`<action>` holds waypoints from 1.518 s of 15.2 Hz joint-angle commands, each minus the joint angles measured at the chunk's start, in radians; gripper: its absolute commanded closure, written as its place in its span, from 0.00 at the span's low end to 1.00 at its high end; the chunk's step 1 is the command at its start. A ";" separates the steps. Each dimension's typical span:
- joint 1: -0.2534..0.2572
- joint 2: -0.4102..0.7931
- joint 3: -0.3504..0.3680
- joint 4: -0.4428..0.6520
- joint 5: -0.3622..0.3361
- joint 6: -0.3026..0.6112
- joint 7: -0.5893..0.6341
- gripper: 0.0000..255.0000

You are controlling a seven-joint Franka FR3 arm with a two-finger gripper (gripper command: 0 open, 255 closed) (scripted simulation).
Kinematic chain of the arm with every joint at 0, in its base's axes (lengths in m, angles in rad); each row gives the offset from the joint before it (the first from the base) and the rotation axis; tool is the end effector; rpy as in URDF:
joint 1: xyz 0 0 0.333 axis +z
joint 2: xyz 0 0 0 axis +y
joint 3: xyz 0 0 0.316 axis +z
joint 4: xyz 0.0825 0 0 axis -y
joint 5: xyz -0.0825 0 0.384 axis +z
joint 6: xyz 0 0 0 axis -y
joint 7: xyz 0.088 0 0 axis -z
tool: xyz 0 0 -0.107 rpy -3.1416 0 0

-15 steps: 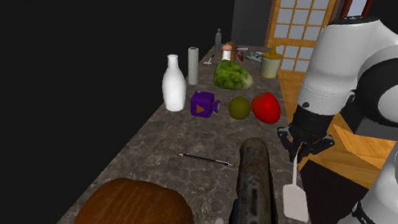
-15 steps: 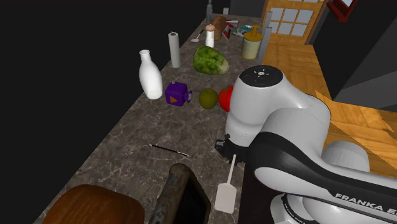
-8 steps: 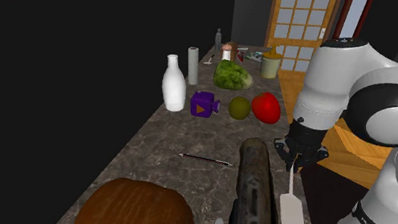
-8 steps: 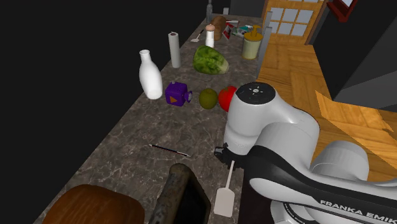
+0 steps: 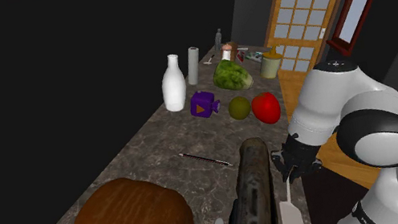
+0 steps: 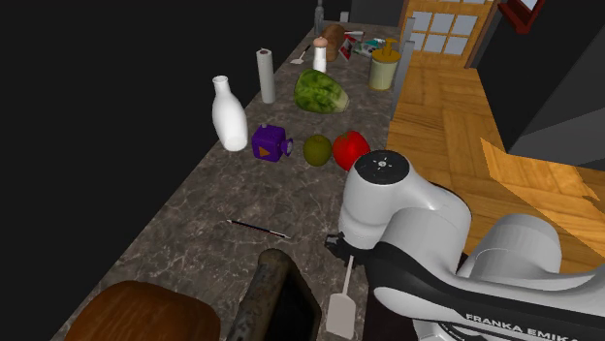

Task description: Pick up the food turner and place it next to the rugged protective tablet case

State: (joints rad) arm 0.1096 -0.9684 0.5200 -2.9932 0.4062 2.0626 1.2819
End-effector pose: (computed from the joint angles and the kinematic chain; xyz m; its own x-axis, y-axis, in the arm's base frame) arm 0.2274 0.1391 0.3566 0.4908 -0.8688 0.0663 -0.8707 -0.4918 0.0002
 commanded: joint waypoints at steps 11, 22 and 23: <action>-0.001 0.015 0.007 -0.010 0.006 0.025 -0.002 0.00; -0.017 -0.060 -0.048 0.086 -0.050 -0.141 0.001 0.00; -0.017 -0.060 -0.048 0.086 -0.050 -0.141 0.001 0.00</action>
State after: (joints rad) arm 0.0924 -1.0279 0.4719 -2.9074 0.3571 1.9225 1.2835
